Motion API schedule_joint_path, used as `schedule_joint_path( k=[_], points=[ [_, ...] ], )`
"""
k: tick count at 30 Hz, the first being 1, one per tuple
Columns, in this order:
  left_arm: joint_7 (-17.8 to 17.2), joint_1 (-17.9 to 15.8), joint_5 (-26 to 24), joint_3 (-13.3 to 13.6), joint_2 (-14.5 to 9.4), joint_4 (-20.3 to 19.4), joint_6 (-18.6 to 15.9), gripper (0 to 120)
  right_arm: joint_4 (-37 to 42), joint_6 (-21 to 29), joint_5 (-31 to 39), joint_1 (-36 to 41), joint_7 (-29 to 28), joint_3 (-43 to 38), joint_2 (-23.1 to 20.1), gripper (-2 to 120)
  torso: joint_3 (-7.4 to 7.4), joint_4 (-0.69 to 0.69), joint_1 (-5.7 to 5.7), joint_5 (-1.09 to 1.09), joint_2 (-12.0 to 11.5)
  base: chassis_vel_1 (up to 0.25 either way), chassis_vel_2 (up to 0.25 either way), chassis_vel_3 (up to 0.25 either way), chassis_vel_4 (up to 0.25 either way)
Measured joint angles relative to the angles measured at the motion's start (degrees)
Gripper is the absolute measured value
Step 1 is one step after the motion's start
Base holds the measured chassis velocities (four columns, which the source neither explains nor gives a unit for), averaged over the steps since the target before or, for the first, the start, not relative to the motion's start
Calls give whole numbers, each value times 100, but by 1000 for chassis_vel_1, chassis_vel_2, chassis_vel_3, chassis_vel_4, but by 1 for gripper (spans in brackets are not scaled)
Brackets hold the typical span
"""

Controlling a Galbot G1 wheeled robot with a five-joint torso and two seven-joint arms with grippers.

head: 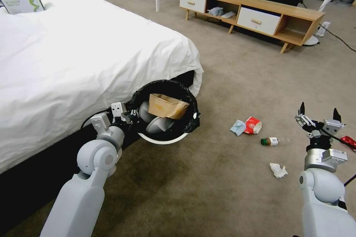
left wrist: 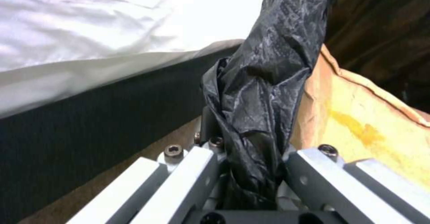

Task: Pick up the trash bin and place the garbage on the floor into it.

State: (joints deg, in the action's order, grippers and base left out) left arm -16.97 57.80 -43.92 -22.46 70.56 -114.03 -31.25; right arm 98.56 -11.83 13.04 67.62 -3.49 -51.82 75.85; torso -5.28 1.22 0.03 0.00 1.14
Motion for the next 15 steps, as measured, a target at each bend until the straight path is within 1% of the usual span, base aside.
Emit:
schedule_joint_path(
  k=[11, 15],
  points=[
    [5, 6, -1, 7, 9, -20, 1, 2, 17, -72, 44, 5, 63, 13, 1, 100, 2, 2, 0, 0, 0, -6, 7, 2, -4],
    [5, 25, -3, 3, -5, -42, 1, 2, 48, -83, 26, 6, 96, 31, 31, 100, 2, 0, 0, 0, 0, 0, 0, 0, 0]
  ],
)
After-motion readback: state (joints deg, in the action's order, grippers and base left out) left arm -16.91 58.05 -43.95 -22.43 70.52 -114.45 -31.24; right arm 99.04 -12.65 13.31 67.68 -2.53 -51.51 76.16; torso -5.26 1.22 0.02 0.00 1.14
